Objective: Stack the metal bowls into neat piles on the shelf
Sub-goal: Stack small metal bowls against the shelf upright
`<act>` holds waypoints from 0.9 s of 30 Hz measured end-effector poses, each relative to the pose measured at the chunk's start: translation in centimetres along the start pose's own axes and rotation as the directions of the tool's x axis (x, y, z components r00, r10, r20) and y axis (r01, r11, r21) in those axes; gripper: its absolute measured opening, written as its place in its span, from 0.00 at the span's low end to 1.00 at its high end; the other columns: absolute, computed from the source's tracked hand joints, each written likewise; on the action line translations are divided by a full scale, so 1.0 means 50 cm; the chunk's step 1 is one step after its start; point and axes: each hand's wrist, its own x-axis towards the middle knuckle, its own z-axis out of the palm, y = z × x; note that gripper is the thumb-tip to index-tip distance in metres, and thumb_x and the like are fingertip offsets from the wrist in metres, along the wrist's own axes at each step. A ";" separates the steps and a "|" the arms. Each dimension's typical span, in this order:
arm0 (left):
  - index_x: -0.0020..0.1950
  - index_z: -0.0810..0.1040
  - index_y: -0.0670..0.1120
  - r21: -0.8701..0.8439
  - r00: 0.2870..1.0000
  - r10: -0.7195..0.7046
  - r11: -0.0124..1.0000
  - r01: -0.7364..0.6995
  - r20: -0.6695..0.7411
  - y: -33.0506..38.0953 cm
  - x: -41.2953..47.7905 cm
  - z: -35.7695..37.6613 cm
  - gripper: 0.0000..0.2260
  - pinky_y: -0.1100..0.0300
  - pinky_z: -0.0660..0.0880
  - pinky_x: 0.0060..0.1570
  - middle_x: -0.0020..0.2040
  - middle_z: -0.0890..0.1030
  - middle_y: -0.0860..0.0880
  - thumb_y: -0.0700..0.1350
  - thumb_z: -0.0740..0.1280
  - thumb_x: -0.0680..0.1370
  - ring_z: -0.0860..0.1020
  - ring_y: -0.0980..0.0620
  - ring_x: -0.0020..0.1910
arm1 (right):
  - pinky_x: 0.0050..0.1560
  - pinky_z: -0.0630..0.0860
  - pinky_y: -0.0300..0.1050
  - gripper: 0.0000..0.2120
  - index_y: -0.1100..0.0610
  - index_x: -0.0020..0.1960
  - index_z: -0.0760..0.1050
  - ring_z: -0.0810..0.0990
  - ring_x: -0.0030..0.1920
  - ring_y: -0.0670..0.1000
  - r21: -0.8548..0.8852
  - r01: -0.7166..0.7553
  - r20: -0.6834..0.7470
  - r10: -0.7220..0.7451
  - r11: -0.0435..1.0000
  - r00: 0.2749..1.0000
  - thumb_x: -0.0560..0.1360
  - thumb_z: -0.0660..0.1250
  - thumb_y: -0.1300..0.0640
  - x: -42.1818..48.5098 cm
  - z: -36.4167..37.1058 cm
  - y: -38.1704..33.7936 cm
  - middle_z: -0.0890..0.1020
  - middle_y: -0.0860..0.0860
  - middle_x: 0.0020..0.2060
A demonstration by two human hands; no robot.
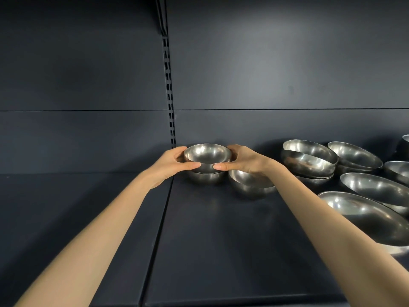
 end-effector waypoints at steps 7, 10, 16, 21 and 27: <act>0.60 0.76 0.50 -0.019 1.000 0.005 1.000 -0.005 0.002 -0.012 0.002 -0.002 0.16 0.71 0.74 0.51 0.57 0.81 0.52 0.40 0.73 0.74 0.79 0.60 0.56 | 0.46 0.72 0.38 0.17 0.57 0.49 0.76 0.77 0.42 0.46 -0.016 -0.054 0.031 0.054 0.998 0.998 0.69 0.76 0.47 0.009 0.009 0.009 0.79 0.48 0.40; 0.59 0.76 0.50 -0.001 1.000 -0.006 1.000 0.006 0.017 -0.014 0.005 -0.003 0.16 0.72 0.74 0.50 0.56 0.82 0.52 0.39 0.73 0.74 0.79 0.60 0.56 | 0.50 0.73 0.41 0.21 0.59 0.53 0.76 0.77 0.45 0.48 -0.015 -0.044 0.011 0.044 0.999 0.999 0.69 0.77 0.48 0.008 0.008 0.009 0.80 0.50 0.44; 0.59 0.76 0.49 -0.013 1.000 -0.008 1.000 0.009 0.022 -0.018 0.005 -0.002 0.16 0.72 0.73 0.49 0.56 0.82 0.51 0.38 0.72 0.74 0.79 0.62 0.54 | 0.54 0.73 0.43 0.22 0.58 0.55 0.74 0.78 0.48 0.50 -0.033 -0.054 -0.008 0.054 0.998 0.999 0.69 0.77 0.48 0.015 0.009 0.006 0.80 0.52 0.48; 0.57 0.76 0.53 0.012 1.000 -0.002 1.000 0.002 0.024 -0.015 0.002 -0.003 0.15 0.73 0.73 0.48 0.56 0.82 0.53 0.40 0.73 0.73 0.79 0.64 0.53 | 0.56 0.74 0.43 0.24 0.60 0.58 0.74 0.79 0.52 0.52 -0.032 -0.065 -0.021 0.065 0.997 0.998 0.69 0.77 0.49 0.006 0.012 0.001 0.81 0.55 0.53; 0.56 0.77 0.52 0.045 1.000 -0.007 0.999 0.007 -0.001 -0.013 -0.010 -0.006 0.14 0.75 0.72 0.45 0.54 0.82 0.54 0.42 0.74 0.73 0.79 0.67 0.50 | 0.52 0.72 0.36 0.27 0.58 0.64 0.71 0.77 0.61 0.53 -0.001 -0.094 -0.030 0.094 0.996 0.995 0.71 0.75 0.48 -0.013 0.020 -0.008 0.79 0.52 0.58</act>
